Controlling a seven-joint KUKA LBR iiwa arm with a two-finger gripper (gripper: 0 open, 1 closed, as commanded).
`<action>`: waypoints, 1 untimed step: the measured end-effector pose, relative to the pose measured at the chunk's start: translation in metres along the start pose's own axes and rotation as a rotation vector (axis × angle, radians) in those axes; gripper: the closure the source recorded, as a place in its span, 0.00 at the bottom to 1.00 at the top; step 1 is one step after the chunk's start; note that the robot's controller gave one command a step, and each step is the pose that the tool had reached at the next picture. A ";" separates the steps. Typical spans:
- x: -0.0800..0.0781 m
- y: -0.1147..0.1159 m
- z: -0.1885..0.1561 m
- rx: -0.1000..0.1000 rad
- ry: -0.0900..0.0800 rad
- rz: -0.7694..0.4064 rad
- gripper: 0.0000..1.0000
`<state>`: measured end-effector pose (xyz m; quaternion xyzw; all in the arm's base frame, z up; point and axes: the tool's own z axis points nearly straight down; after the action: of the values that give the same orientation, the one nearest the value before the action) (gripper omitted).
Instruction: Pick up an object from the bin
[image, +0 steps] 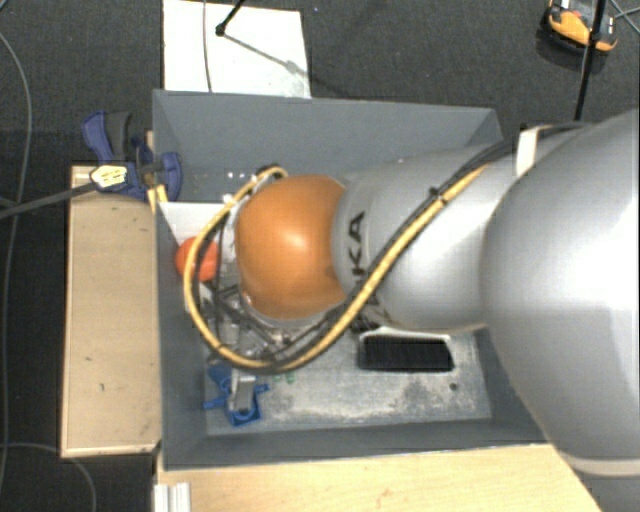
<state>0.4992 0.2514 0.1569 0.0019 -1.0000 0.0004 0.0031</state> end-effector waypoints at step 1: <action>-0.002 -0.001 -0.004 -0.002 -0.008 0.005 0.00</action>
Offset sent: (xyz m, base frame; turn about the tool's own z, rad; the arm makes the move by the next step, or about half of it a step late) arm 0.0037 -0.0144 -0.0663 -0.1777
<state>0.5016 0.2503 0.1613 -0.0008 -1.0000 -0.0007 -0.0008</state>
